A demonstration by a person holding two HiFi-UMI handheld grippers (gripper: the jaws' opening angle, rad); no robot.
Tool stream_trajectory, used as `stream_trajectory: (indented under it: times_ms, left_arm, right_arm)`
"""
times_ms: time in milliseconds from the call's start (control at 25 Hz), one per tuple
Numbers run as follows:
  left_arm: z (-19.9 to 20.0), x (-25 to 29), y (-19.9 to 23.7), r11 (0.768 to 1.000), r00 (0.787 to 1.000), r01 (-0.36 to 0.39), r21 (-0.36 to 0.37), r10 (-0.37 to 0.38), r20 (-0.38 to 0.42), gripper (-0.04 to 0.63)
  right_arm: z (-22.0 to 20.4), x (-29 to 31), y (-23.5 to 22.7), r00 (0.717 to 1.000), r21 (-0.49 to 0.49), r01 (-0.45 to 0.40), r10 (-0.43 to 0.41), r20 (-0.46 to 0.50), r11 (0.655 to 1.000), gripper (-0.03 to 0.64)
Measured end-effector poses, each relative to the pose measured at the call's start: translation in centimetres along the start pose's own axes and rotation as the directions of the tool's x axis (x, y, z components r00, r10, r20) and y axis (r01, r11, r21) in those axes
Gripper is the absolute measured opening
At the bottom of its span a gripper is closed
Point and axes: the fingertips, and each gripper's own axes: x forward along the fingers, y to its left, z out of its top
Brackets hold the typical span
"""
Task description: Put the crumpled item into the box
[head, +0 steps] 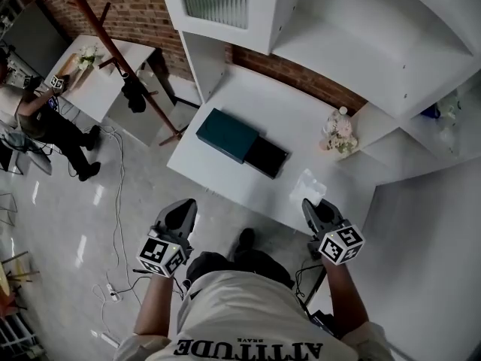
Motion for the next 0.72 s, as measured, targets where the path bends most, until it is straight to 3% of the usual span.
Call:
stream_trajectory:
  times_ms: [360,720]
  left_arm:
    - [-0.7,2.8,0.5,1.000,0.999,-0.003,-0.010,0.003,-0.032,0.026]
    - [-1.7,5.6,4.2,0.999,0.998,0.035,-0.037,-0.037,-0.056,0.026]
  right_arm:
    - [-1.9,4.9,-2.8,0.995,0.081,-0.032,0.040,-0.090,0.996,0.075]
    - [-3.9,10.4,-3.7,0.989,0.177,0.015,0.012,-0.151,0.984,0.075]
